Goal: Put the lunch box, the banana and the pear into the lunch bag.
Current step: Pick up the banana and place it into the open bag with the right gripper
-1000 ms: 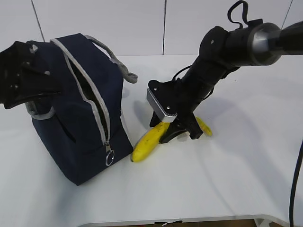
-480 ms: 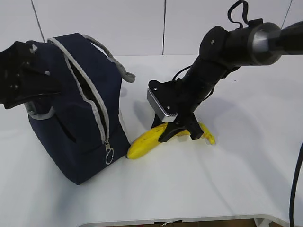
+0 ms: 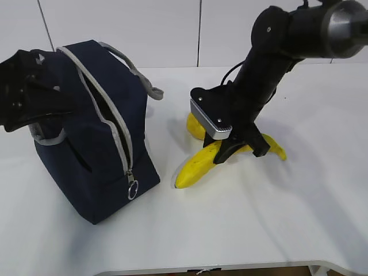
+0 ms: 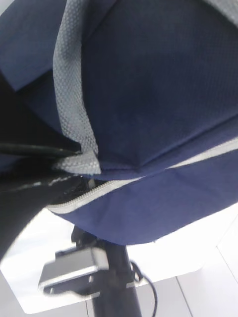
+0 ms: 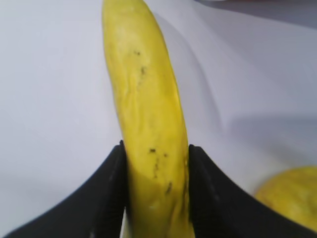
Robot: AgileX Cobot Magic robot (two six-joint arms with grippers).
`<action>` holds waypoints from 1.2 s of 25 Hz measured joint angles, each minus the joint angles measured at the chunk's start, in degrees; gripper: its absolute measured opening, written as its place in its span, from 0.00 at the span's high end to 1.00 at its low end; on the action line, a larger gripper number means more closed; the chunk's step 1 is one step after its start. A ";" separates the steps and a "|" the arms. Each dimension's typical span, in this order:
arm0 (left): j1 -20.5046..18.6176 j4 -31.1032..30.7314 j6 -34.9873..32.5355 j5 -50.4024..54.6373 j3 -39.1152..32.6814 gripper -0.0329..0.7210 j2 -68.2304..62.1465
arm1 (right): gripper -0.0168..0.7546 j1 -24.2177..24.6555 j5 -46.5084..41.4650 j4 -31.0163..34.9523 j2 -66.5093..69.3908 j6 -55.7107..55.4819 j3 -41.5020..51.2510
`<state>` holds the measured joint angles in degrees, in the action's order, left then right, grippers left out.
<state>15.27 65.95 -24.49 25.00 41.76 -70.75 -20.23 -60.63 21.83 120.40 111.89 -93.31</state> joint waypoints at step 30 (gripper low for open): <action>0.00 2.12 0.00 -2.38 0.00 0.94 0.00 | 0.59 0.00 -3.12 21.77 -18.89 -62.01 -5.73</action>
<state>15.27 68.07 -24.49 22.61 41.76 -70.75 -20.23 -63.74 43.60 101.51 49.88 -99.04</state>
